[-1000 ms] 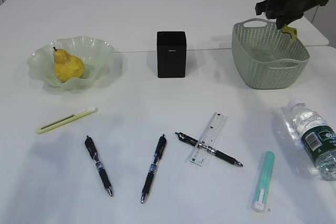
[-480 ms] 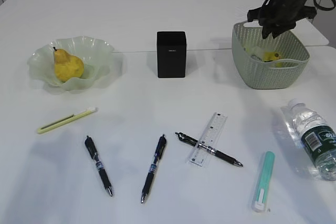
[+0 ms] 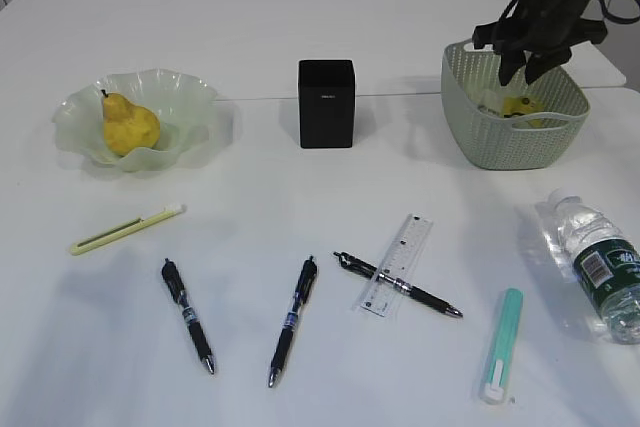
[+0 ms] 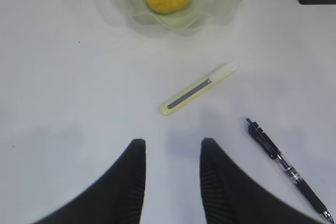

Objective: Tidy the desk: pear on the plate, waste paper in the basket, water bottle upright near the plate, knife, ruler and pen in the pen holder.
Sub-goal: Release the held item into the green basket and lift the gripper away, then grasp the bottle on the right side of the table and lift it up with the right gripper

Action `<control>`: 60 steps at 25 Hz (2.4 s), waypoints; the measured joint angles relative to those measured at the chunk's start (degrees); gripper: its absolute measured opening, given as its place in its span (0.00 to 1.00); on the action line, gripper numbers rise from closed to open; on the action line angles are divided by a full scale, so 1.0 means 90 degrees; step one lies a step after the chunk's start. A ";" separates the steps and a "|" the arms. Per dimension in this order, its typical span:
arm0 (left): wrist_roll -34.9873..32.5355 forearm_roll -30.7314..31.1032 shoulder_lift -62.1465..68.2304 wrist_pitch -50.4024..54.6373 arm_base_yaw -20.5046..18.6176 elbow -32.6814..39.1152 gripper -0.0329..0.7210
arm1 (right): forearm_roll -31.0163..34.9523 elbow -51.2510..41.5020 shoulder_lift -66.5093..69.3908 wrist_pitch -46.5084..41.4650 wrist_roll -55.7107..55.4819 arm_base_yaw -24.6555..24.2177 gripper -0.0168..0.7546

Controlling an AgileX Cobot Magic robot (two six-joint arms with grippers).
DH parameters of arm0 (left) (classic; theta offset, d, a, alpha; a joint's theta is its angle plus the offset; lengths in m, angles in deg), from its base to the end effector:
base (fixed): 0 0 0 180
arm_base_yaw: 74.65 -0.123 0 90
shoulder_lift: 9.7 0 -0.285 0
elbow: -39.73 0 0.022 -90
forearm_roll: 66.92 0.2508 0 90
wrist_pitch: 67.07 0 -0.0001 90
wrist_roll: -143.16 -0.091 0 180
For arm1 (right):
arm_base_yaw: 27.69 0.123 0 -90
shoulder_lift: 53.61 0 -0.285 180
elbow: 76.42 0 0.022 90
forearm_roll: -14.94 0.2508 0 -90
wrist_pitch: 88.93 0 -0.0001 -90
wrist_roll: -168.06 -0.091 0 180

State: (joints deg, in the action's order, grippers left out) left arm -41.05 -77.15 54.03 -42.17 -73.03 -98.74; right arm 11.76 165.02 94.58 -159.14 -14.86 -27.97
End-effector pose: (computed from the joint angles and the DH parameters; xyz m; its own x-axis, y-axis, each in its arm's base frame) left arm 0.1910 -0.0122 0.2756 -0.6451 -0.0702 -0.7609 0.0285 0.9929 -0.1158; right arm 0.5268 -0.0073 0.2258 -0.9187 0.0366 -0.3932 0.0549 0.9979 -0.0354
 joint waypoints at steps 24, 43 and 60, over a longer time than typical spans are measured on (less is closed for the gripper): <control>0.0000 -0.0015 0.0000 0.0000 0.0000 0.0000 0.36 | 0.0243 -0.1165 -0.1936 -0.0159 -0.0214 0.0000 0.41; 0.0000 -0.0145 0.0000 0.0012 0.0000 0.0000 0.36 | 0.0207 -0.3744 -0.4140 -0.0163 -0.0329 0.0000 0.41; 0.0000 -0.0145 0.0000 0.0635 0.0000 0.0000 0.36 | 0.0061 -0.4991 -0.4228 -0.0141 -0.0429 0.0000 0.58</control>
State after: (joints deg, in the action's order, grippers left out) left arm -41.05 -78.46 54.03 -36.46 -73.03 -98.74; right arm 12.30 120.10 56.52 -160.41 -18.72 -27.97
